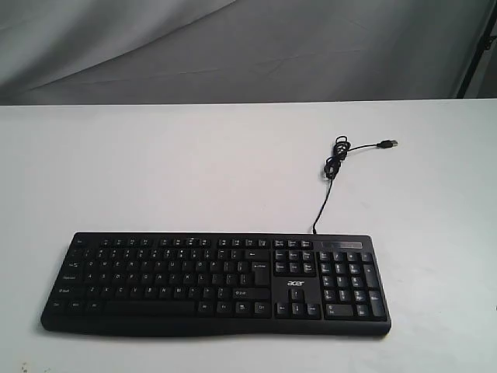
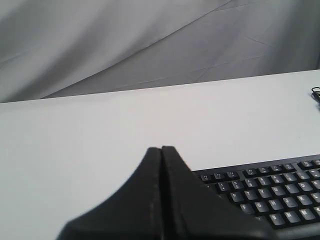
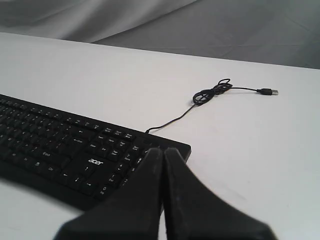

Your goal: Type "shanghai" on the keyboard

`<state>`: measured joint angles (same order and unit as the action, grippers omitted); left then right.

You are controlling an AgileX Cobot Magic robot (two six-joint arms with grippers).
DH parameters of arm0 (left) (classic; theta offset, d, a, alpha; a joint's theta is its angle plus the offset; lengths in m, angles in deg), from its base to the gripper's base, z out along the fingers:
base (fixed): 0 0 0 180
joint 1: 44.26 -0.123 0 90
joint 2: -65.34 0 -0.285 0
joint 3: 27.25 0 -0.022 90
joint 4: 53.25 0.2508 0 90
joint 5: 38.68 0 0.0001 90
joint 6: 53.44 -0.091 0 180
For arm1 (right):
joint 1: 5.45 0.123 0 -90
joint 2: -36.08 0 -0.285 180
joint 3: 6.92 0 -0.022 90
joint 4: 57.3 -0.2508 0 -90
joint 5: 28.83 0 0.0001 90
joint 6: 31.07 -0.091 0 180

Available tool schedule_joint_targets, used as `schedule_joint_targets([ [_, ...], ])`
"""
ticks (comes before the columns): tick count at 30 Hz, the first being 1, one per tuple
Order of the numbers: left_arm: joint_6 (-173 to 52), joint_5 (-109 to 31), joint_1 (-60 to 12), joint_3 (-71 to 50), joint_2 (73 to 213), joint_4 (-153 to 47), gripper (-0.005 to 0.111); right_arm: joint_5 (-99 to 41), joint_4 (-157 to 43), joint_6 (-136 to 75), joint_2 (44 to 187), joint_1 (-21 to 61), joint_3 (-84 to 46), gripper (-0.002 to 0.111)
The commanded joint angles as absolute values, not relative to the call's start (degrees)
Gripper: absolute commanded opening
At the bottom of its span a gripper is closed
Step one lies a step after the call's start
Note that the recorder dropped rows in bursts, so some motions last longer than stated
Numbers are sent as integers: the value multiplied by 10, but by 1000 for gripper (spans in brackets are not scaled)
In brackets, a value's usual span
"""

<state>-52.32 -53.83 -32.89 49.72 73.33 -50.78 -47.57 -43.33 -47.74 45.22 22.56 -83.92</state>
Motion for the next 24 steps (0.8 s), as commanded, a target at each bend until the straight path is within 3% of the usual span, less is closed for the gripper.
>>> schedule_joint_targets([
  [1, -522, -536, -327, 500, 731, -507, 0, -478, -427, -479, 449, 224, -841, 0],
  [17, -522, -536, -327, 500, 731, -507, 0, -496, -489, -478, 453, 224, -823, 0],
  [24, -522, -536, -327, 500, 731, -507, 0, -511, -489, -478, 636, 224, -665, 0],
])
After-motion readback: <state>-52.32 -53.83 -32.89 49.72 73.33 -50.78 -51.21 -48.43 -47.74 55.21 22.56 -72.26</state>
